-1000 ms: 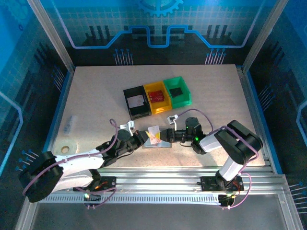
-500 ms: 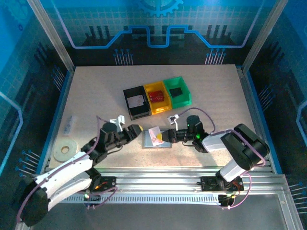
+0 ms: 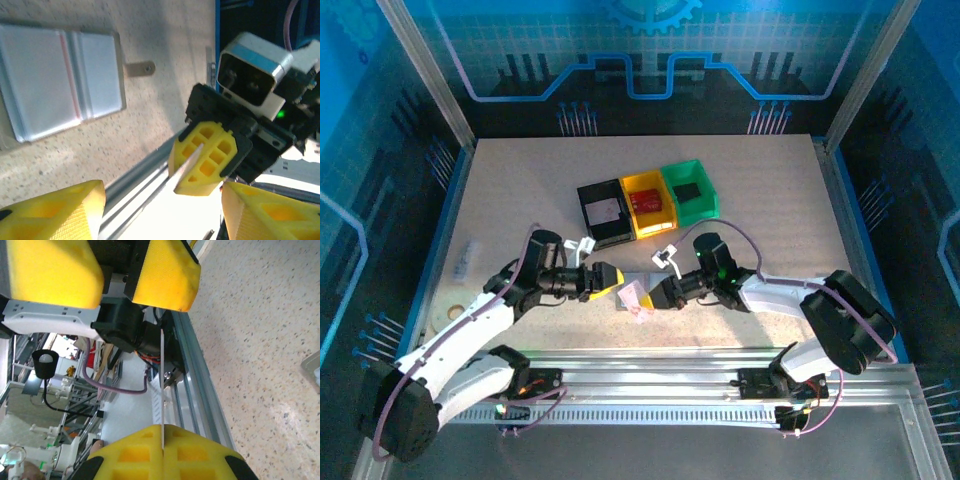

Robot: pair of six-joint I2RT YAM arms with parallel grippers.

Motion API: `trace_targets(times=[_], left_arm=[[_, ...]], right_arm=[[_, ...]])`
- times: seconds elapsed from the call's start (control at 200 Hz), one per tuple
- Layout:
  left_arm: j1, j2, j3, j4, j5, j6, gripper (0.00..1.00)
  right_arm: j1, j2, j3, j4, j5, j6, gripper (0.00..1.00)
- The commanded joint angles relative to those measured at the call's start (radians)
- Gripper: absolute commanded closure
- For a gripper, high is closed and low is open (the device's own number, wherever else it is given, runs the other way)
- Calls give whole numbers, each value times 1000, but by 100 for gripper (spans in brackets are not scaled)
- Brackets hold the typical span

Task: Take the credit cards out of the card holder

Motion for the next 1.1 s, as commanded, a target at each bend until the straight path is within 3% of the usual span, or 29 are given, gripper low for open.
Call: trace_targets(times=[0.0,0.165,0.48,0.655,1.091], left_arm=[[-27,-11,62,-122,85,69,38],[-62,-11,83,-157,120,97,40],[-155,16,140,-265,191,191,45],[-157,27,124,-206,253,166,54],[-157,50,137,-226,279,195,77]], right_arm=[[12,9,4,-6,-80,-19,100],[36,27,24,-2,-123,-29,100],[55,91,-32,420,-238,228,100],[60,144,-32,474,-240,262,100],[87,49,26,49,-182,-9,100]])
